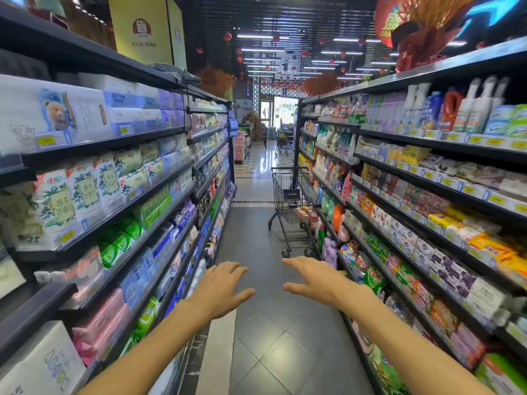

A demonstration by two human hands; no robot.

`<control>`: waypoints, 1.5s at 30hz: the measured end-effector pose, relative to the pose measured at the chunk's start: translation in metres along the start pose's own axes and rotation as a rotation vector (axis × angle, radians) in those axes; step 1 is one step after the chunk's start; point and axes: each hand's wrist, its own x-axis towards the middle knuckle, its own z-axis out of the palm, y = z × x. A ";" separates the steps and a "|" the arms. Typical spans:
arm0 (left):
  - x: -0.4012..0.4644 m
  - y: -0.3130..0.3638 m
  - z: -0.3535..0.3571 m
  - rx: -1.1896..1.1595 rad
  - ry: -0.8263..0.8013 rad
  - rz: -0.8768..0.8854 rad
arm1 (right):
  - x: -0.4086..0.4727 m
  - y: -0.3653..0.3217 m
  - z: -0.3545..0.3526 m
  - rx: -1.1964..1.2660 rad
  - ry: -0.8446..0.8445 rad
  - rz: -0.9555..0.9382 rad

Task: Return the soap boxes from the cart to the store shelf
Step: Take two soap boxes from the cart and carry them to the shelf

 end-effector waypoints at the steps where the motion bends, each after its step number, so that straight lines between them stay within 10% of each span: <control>1: 0.003 0.002 0.000 -0.006 0.006 0.001 | -0.001 0.004 -0.001 0.012 0.001 0.007; 19: 0.108 -0.017 0.044 0.005 0.040 -0.017 | 0.089 0.070 0.030 -0.052 0.061 0.016; 45: 0.585 -0.284 0.126 -0.049 0.035 0.026 | 0.606 0.253 0.070 -0.089 -0.024 0.107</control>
